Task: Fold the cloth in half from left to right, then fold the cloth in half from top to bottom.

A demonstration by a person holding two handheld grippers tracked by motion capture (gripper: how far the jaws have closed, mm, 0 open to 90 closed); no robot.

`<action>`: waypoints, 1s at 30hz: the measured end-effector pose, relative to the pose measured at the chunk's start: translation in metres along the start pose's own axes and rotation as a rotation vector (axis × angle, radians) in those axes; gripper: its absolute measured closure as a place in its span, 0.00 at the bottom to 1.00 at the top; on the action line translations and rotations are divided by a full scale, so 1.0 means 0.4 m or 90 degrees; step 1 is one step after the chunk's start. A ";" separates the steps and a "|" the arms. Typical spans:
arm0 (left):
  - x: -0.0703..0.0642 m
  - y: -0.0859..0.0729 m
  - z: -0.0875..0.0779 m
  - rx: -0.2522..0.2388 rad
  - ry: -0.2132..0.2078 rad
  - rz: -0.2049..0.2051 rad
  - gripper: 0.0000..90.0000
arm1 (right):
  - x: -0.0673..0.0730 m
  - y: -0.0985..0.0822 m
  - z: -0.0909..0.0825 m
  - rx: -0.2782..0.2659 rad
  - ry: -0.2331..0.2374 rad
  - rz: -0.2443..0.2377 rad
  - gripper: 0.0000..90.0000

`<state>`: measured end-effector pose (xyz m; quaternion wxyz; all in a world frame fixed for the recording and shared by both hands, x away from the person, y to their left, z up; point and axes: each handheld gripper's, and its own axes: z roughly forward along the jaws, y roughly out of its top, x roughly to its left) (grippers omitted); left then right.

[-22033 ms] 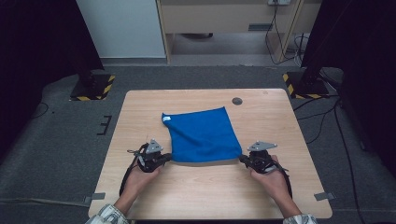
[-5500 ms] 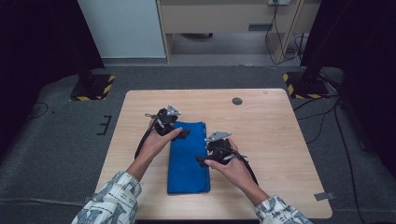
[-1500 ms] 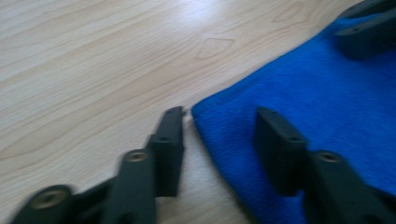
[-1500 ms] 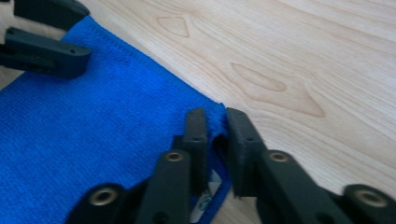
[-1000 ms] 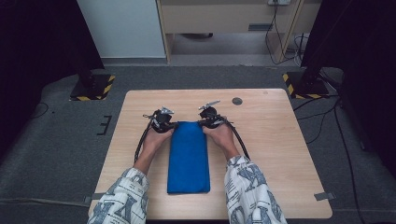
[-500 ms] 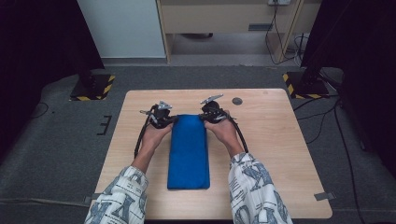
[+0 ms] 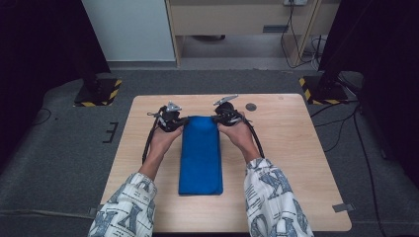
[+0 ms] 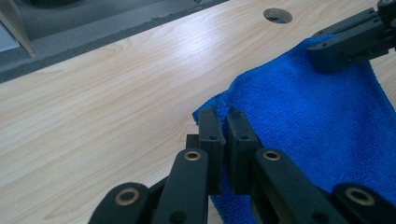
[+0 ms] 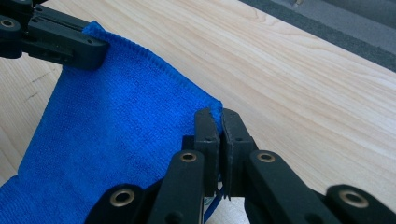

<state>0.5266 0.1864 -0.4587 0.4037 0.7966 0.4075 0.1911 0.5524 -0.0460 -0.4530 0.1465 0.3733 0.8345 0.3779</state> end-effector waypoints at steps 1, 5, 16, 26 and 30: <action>0.000 0.003 -0.001 0.000 -0.001 0.000 0.96 | -0.002 0.001 -0.001 -0.002 -0.001 -0.003 0.97; -0.004 0.014 0.000 -0.002 0.000 0.005 0.96 | -0.010 0.006 -0.009 -0.003 -0.003 -0.002 0.97; 0.003 0.038 -0.005 -0.008 -0.003 0.013 0.96 | -0.021 0.020 -0.023 -0.015 -0.004 -0.006 0.97; 0.005 0.046 -0.013 -0.006 -0.003 0.023 0.96 | -0.019 0.030 -0.028 -0.020 -0.005 -0.011 0.97; 0.002 0.047 -0.020 -0.007 -0.005 0.026 0.96 | -0.017 0.028 -0.030 -0.028 -0.006 -0.007 0.97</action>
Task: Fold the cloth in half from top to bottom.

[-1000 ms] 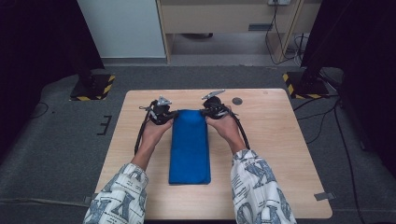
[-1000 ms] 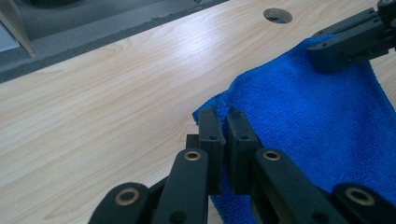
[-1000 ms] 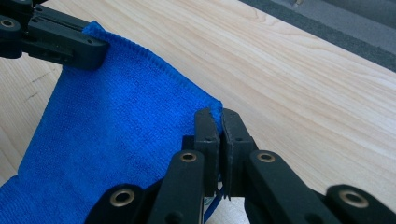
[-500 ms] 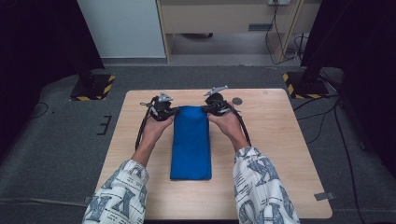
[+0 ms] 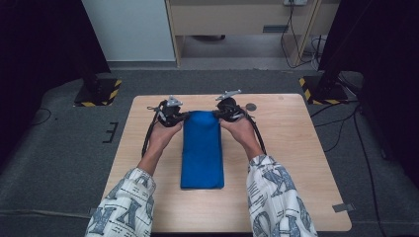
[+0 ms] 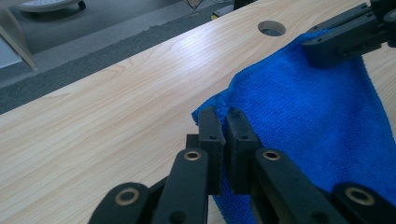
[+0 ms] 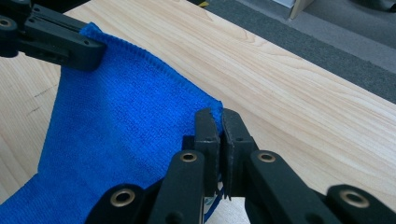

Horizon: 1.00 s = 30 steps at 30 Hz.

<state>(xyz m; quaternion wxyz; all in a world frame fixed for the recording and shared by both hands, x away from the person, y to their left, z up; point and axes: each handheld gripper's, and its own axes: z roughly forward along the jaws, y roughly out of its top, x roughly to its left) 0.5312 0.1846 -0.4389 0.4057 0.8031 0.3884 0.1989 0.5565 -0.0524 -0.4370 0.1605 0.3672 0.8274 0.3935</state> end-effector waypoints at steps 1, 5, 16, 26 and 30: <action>-0.002 0.001 -0.002 -0.003 0.000 0.000 0.96 | 0.001 -0.001 -0.001 0.000 -0.001 0.000 0.97; -0.005 0.004 -0.011 -0.004 -0.002 0.005 0.96 | 0.005 -0.006 -0.009 -0.008 0.001 0.002 0.97; -0.027 -0.021 -0.036 -0.008 -0.016 0.017 0.96 | 0.036 -0.036 -0.040 -0.020 0.003 -0.013 0.97; -0.060 -0.057 -0.062 -0.016 -0.029 0.031 0.96 | 0.073 -0.089 -0.074 -0.030 0.010 -0.027 0.96; -0.063 -0.058 -0.075 -0.017 -0.035 0.042 0.96 | 0.087 -0.101 -0.089 -0.040 0.020 -0.034 0.96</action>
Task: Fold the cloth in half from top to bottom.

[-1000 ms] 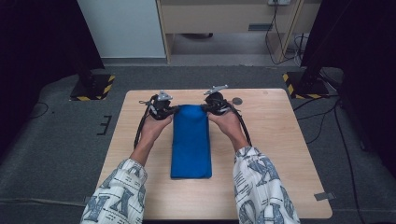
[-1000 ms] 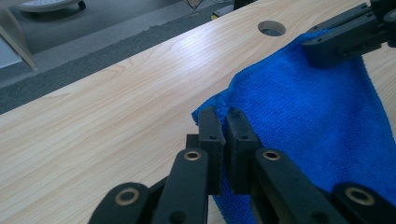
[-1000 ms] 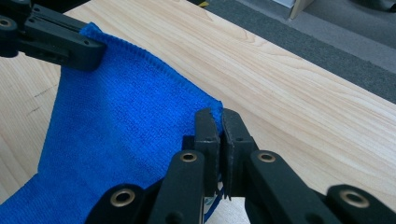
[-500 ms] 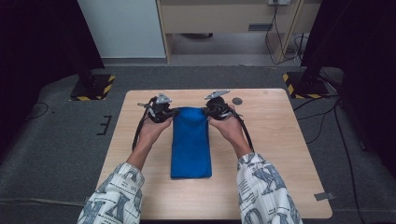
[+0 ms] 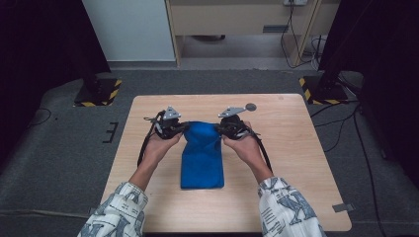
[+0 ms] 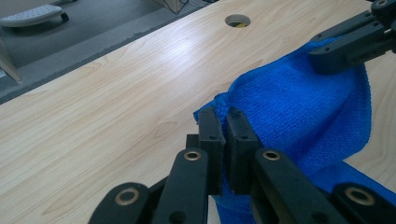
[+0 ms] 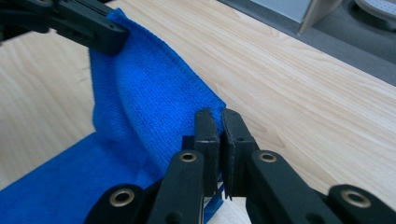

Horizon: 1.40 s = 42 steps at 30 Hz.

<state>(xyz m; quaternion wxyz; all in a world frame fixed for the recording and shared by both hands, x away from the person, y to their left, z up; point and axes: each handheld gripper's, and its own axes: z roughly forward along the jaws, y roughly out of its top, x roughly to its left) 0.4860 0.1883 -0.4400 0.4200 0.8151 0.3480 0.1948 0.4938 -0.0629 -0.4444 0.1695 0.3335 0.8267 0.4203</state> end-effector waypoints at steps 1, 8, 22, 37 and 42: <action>0.000 0.000 -0.004 0.000 -0.003 -0.001 0.96 | 0.003 -0.002 -0.006 -0.002 0.005 -0.002 0.96; -0.025 -0.015 -0.034 -0.005 -0.010 0.008 0.96 | 0.027 -0.012 -0.034 -0.012 0.015 -0.011 0.96; -0.088 -0.089 -0.084 0.000 -0.034 0.024 0.95 | 0.084 -0.076 -0.059 -0.006 0.041 -0.039 0.95; -0.136 -0.144 -0.104 0.001 -0.056 0.022 0.94 | 0.120 -0.142 -0.079 0.005 0.062 -0.050 0.93; -0.143 -0.177 -0.105 0.014 -0.068 0.015 0.93 | 0.130 -0.158 -0.073 0.015 0.068 -0.055 0.93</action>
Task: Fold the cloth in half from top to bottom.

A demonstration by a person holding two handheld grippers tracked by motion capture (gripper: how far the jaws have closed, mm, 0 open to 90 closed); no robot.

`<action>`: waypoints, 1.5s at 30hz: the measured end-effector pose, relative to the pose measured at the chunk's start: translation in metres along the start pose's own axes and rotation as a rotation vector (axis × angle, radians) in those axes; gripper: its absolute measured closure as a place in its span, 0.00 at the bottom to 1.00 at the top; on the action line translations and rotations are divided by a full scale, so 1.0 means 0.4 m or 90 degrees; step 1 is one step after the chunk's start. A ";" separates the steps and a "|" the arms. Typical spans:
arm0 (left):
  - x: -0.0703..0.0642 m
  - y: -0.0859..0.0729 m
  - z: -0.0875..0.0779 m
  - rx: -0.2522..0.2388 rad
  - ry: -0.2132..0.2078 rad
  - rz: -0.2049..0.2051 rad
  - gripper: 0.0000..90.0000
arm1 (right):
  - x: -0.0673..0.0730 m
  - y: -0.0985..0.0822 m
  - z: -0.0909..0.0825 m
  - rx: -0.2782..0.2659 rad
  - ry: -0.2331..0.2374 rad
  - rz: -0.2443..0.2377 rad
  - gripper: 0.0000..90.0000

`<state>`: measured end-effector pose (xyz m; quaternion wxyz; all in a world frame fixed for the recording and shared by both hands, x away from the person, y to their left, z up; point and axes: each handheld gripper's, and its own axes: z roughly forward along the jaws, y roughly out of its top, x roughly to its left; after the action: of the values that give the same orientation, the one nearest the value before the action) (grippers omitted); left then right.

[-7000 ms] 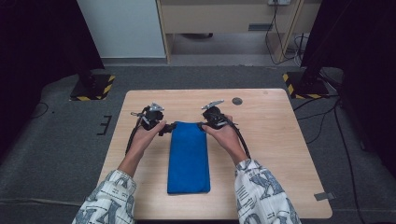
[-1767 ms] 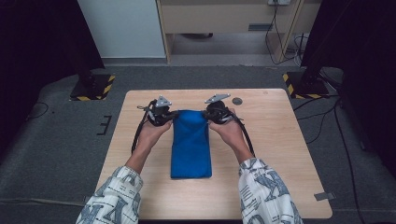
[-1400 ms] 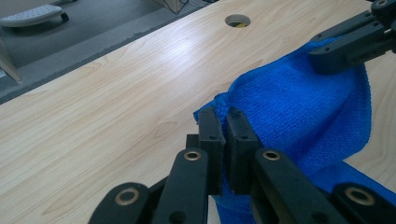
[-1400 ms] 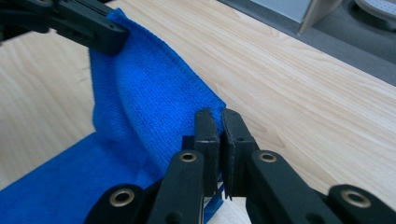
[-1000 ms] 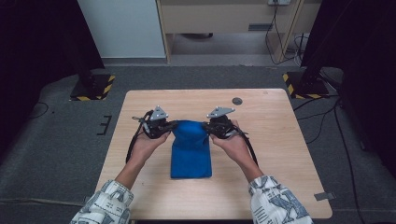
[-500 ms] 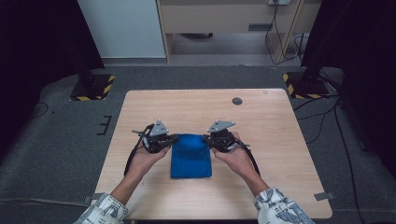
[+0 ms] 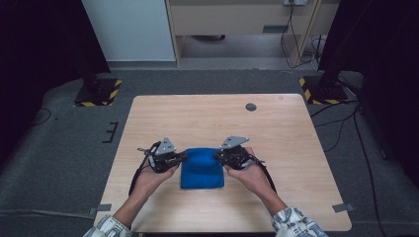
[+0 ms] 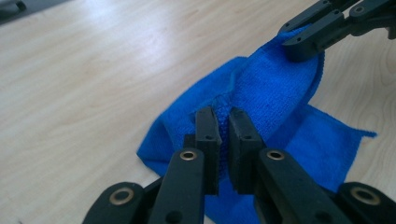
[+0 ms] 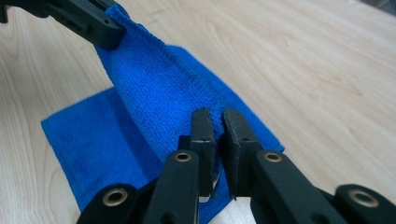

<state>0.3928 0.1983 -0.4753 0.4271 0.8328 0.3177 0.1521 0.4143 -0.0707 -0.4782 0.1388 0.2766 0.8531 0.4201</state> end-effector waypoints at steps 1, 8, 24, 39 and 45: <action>-0.002 -0.005 0.000 0.003 -0.002 0.000 0.93 | 0.003 -0.003 0.002 0.003 0.001 -0.001 0.93; -0.014 -0.030 0.000 0.007 -0.015 -0.002 0.91 | 0.024 -0.024 0.004 0.014 0.010 -0.010 0.91; -0.039 -0.073 0.000 0.023 -0.035 -0.003 0.83 | 0.042 -0.048 -0.011 0.036 0.022 -0.013 0.74; -0.054 -0.092 -0.015 0.021 -0.040 0.014 0.75 | 0.041 -0.010 -0.044 0.009 0.017 0.011 0.61; -0.056 -0.098 -0.017 0.022 -0.044 0.017 0.73 | 0.025 0.000 -0.021 0.016 -0.003 0.018 0.61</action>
<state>0.3568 0.2047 -0.5028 0.4216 0.8489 0.2939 0.1236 0.4023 -0.0704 -0.4731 0.1311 0.2915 0.8541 0.4104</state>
